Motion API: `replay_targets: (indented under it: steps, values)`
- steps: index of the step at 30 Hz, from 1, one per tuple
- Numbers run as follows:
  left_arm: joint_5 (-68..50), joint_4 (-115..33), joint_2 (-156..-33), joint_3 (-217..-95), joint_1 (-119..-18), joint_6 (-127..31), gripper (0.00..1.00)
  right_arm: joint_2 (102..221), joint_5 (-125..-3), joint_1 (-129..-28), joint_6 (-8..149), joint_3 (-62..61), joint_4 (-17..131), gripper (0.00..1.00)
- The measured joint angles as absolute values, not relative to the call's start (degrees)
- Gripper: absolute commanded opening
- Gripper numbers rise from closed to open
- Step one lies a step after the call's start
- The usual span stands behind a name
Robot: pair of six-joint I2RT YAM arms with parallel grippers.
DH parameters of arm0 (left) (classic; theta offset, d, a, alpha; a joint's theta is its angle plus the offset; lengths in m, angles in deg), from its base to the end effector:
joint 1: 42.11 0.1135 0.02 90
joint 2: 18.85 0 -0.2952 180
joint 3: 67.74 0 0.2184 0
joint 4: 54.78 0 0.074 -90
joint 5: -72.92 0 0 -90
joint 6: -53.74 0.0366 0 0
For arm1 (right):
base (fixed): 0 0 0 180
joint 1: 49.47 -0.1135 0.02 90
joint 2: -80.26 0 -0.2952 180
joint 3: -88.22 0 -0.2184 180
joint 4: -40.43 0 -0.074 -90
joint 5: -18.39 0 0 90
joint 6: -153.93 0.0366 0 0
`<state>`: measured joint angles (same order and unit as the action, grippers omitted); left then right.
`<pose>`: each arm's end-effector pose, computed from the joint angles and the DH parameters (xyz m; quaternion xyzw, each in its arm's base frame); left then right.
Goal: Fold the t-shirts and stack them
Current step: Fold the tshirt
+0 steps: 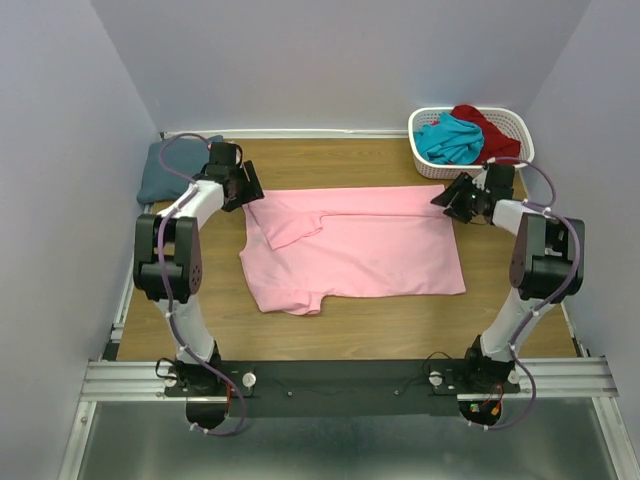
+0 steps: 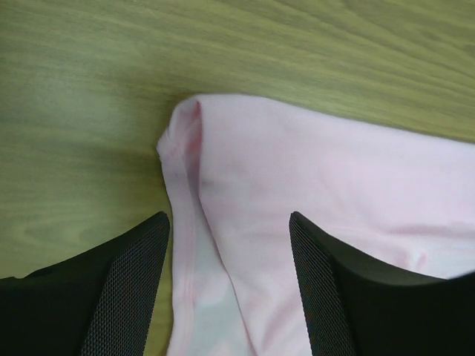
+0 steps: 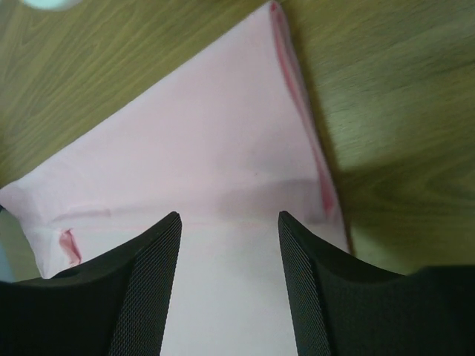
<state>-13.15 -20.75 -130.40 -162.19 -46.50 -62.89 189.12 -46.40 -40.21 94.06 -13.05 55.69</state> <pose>0.4051 -0.0336 0.2378 -0.1706 0.9270 -0.1201 0.3118 0.3771 -0.0457 0.2070 0.2263 0.8780 0.2656 0.3277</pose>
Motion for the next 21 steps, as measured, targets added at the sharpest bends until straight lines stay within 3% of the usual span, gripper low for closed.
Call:
replay_targets:
  steps: [10, 17, 21]
  values:
    - [-20.6, -18.5, -99.1, -143.5, -55.8, -68.5, 0.81, 164.7, -58.1, -51.8, 89.0, -17.5, 68.0, 0.69]
    - [-23.6, -9.8, -93.1, -126.0, -62.1, -75.9, 0.77, 156.6, -64.8, -54.7, 87.8, -27.1, 79.6, 0.69]
    - [-24.4, -5.3, -90.9, -123.5, -62.1, -79.3, 0.73, 153.7, -66.6, -54.7, 87.3, -29.2, 84.3, 0.69]
